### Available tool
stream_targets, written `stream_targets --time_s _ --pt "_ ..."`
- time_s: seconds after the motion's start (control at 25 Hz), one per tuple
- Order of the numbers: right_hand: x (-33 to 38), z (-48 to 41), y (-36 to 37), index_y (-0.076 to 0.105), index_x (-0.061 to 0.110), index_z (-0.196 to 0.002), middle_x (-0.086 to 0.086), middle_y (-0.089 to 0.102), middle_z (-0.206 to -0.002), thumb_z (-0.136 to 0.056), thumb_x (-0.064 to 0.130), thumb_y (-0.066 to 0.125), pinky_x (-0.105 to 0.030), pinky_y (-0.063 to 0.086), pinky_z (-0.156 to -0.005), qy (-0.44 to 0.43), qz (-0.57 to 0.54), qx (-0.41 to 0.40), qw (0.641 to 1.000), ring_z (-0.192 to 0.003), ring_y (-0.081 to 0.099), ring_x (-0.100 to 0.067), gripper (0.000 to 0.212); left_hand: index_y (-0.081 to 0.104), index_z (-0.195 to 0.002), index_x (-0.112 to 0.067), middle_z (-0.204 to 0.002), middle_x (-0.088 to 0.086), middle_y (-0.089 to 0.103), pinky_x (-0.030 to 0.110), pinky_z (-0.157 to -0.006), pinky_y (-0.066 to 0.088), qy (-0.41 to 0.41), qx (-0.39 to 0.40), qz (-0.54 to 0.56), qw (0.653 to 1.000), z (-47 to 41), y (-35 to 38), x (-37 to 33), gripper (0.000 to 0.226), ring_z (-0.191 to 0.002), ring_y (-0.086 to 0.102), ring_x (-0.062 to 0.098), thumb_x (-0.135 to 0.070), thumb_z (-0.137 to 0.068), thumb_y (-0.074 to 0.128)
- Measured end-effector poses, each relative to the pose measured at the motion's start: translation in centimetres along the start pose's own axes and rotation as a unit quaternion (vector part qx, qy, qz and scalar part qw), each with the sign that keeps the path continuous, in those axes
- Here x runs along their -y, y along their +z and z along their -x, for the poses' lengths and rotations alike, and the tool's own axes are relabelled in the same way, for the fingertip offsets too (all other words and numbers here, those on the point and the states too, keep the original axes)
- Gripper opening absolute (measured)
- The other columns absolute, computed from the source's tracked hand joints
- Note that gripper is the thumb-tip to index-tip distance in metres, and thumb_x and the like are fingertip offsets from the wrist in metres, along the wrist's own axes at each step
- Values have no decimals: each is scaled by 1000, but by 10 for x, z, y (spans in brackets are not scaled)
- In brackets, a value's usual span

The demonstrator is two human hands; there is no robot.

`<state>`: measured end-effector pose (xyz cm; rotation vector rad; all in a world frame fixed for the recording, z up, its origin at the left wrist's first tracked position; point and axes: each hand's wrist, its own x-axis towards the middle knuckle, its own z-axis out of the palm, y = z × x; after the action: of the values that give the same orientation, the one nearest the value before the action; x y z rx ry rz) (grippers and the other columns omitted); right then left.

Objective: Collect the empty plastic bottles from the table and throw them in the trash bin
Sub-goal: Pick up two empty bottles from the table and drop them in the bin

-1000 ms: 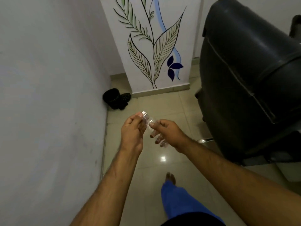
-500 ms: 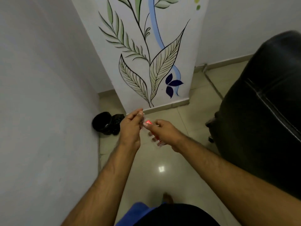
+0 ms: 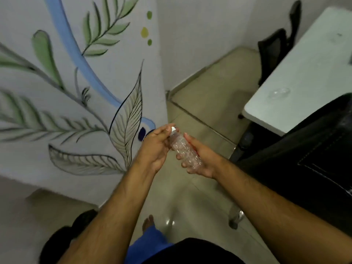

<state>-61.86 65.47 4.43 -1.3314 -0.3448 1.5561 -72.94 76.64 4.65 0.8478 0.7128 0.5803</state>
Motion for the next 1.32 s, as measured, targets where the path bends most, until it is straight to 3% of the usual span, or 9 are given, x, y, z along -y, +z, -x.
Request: stream_targets --time_s 0.16,0.36,0.56,0.72,0.84,0.92,1.08,1.2,1.32 --pt "59 -51 -20 68 17 -99 -2 65 -70 -81 68 52 -20 40 -42 -52 -163 -82 982 -46 59 -14 56 70 -103 -5 -92 10 73 27 -73 54 -47 129 -71 988 -115 45 -44 17 -81 68 18 -8 -96 55" --pt "111 -104 -78 67 11 -90 -5 61 -64 -69 73 66 -23 35 -48 -162 -120 -307 930 -46 53 -15 66 71 -99 -9 -89 8 72 21 -71 56 -66 205 -148 965 -231 113 -34 15 -75 69 11 -6 -95 58" --pt "140 -136 -170 70 12 -90 -5 60 -68 -84 64 59 -27 42 -54 -225 -237 -295 898 -56 56 -16 54 71 -102 -5 -88 10 72 25 -73 57 -152 302 -171 926 -321 198 -7 16 -78 68 17 -6 -95 56" --pt "165 -139 -236 70 11 -99 -5 64 -69 -90 63 49 -27 42 -48 -213 -299 -336 867 -53 58 -17 57 72 -102 -6 -90 9 73 31 -82 54 -202 383 -195 880 -374 267 18 16 -83 68 18 -9 -95 57" --pt "186 -134 -282 70 12 -115 -10 72 -89 -89 65 54 -30 52 -58 -173 -308 -449 821 -71 68 -22 61 72 -104 -7 -97 10 74 30 -81 57 -219 412 -252 848 -411 327 51 16 -89 69 19 -12 -95 60" --pt "195 -132 -309 69 8 -111 -12 70 -89 -91 58 55 -28 51 -55 -141 -331 -528 769 -68 65 -22 56 73 -98 -10 -91 7 75 33 -78 57 -146 409 -354 828 -437 362 82 14 -86 70 21 -17 -94 62" --pt "210 -139 -376 67 13 -106 -9 71 -93 -96 47 48 -32 56 -66 -108 -387 -645 650 -77 66 -23 41 69 -96 -11 -93 5 73 33 -74 54 95 415 -554 715 -495 439 146 27 -86 68 25 -37 -87 65" --pt "224 -152 -419 66 14 -101 -9 70 -93 -96 38 50 -36 58 -70 -94 -445 -691 562 -77 66 -21 29 51 -121 -8 -120 12 61 33 -78 50 51 434 -618 653 -528 490 196 59 -102 62 29 -46 -81 71" --pt "233 -161 -434 65 20 -103 -3 72 -96 -94 42 60 -38 59 -77 -84 -459 -714 522 -83 69 -19 24 38 -135 -5 -136 18 50 44 -93 50 12 430 -724 539 -549 505 227 87 -121 55 37 -60 -76 70"
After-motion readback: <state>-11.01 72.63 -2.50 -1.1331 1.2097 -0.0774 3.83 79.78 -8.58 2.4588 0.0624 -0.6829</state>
